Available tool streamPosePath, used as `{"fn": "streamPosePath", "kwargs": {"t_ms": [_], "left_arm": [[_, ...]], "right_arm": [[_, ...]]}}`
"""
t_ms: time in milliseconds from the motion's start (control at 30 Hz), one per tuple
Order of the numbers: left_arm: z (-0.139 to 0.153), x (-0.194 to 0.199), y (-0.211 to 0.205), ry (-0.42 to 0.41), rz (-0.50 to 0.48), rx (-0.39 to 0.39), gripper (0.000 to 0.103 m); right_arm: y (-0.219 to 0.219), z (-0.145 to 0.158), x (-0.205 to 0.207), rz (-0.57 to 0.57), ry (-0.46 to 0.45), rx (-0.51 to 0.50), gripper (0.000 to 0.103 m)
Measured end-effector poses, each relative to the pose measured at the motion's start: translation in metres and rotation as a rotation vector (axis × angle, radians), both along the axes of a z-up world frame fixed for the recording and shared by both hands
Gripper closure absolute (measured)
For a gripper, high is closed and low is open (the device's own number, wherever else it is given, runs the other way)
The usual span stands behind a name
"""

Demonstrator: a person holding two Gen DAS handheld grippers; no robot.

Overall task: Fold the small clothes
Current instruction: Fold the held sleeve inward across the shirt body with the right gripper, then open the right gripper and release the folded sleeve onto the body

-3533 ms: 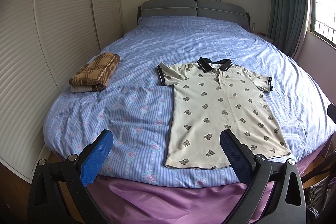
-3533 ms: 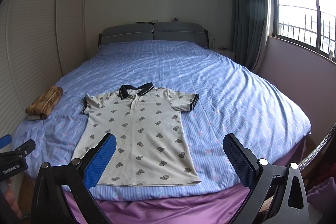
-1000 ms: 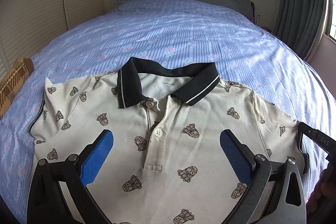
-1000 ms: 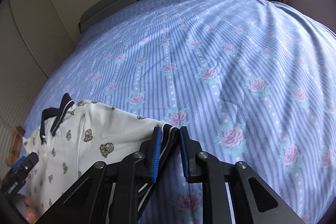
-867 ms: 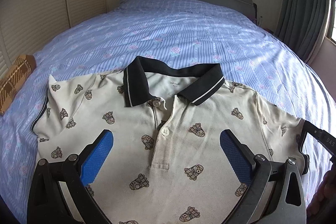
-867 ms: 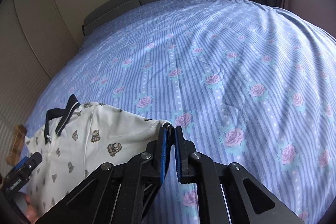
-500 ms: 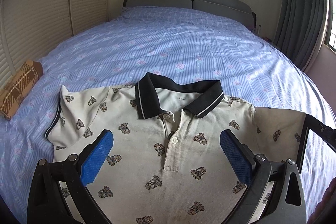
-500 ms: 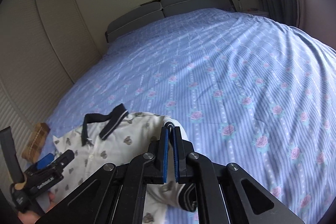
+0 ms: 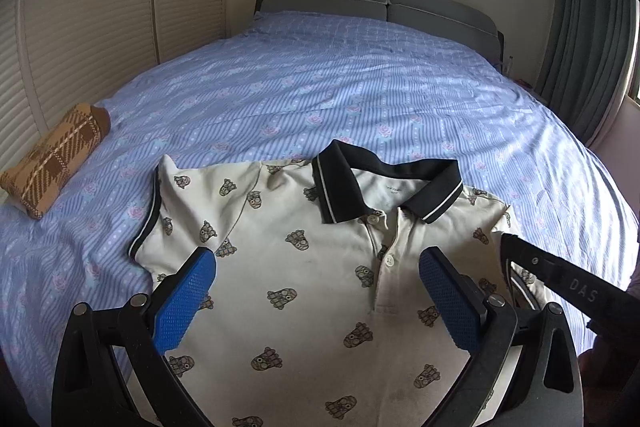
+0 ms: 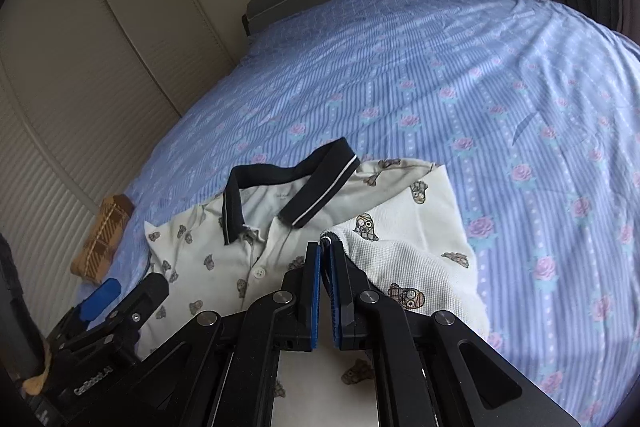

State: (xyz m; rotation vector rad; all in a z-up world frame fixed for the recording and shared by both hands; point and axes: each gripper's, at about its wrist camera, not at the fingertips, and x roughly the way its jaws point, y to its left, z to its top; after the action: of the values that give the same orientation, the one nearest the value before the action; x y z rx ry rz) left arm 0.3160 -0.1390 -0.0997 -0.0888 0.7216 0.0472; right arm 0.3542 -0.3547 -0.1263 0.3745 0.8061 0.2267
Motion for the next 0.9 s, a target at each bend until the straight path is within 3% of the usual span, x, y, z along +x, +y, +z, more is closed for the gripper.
{"fn": "streamPosePath", "kwargs": {"t_ms": [233,333,400,500,700,900], "left_arm": [[-0.002,-0.007,0.007,0.004,-0.003,0.009,0.000],[-0.001,-0.011,0.007,0.004,-0.010,0.014,0.000],[-0.001,-0.014,0.008,0.000,-0.011,0.017,0.000],[-0.001,-0.016,0.008,-0.002,-0.015,0.010,0.000],[-0.007,-0.024,0.001,0.004,-0.044,0.007,0.000],[-0.011,-0.034,-0.004,0.012,-0.070,0.037,0.000]], "right_arm": [[0.012,-0.033,0.016,-0.012,0.067,-0.019,0.098],[0.013,-0.033,0.009,-0.008,0.069,-0.028,0.097],[0.011,-0.025,-0.003,-0.007,0.048,-0.041,0.090],[0.007,-0.007,-0.032,-0.039,-0.015,-0.098,0.071],[0.009,-0.004,-0.091,-0.059,-0.053,-0.270,0.070],[0.025,-0.018,-0.092,-0.051,-0.025,-0.421,0.071]]}}
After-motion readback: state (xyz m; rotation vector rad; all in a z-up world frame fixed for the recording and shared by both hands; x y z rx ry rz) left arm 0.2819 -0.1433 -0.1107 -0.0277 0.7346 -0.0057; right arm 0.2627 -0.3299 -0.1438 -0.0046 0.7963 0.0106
